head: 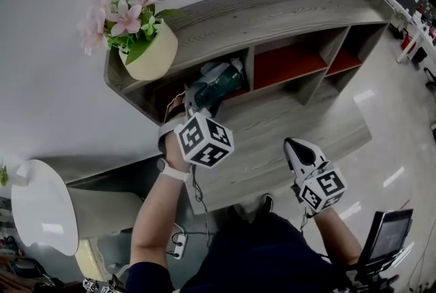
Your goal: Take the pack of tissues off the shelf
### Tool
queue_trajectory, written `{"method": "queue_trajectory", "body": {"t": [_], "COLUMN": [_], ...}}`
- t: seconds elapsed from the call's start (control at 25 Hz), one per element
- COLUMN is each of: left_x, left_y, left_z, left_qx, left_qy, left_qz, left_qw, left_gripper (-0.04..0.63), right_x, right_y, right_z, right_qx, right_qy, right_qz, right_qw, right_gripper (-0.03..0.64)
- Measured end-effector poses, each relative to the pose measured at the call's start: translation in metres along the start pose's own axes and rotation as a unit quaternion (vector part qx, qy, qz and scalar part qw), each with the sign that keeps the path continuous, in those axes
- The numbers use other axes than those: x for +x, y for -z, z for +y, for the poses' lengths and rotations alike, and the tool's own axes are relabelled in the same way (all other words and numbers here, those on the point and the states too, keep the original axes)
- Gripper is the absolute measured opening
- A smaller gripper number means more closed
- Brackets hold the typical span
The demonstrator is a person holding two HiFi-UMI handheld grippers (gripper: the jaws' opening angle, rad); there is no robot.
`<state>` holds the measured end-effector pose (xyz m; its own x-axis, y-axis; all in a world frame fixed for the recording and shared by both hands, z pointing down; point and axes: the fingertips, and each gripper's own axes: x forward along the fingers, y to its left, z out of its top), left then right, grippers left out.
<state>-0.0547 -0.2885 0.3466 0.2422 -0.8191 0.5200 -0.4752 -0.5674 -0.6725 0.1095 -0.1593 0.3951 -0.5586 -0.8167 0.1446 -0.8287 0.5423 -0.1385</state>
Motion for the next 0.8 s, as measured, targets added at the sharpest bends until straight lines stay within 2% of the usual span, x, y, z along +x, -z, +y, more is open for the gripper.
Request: {"method": "queue_trajectory", "body": {"t": [0.32, 0.8], "left_x": [0.035, 0.062], "left_y": [0.004, 0.021], "left_z": [-0.004, -0.009], "left_qx": [0.005, -0.01], "left_qy": [0.023, 0.051], "left_qz": [0.024, 0.051], "left_qw": [0.9994, 0.9973], "left_gripper": [0.235, 0.235], "right_x": [-0.009, -0.003], "right_y": [0.006, 0.009], "right_z": [-0.001, 0.005], "right_qx": [0.006, 0.008], "right_qy": [0.013, 0.0], "right_qz": [0.005, 0.01], "right_qw": [1.0, 1.0], "right_gripper": [0.005, 0.005]}}
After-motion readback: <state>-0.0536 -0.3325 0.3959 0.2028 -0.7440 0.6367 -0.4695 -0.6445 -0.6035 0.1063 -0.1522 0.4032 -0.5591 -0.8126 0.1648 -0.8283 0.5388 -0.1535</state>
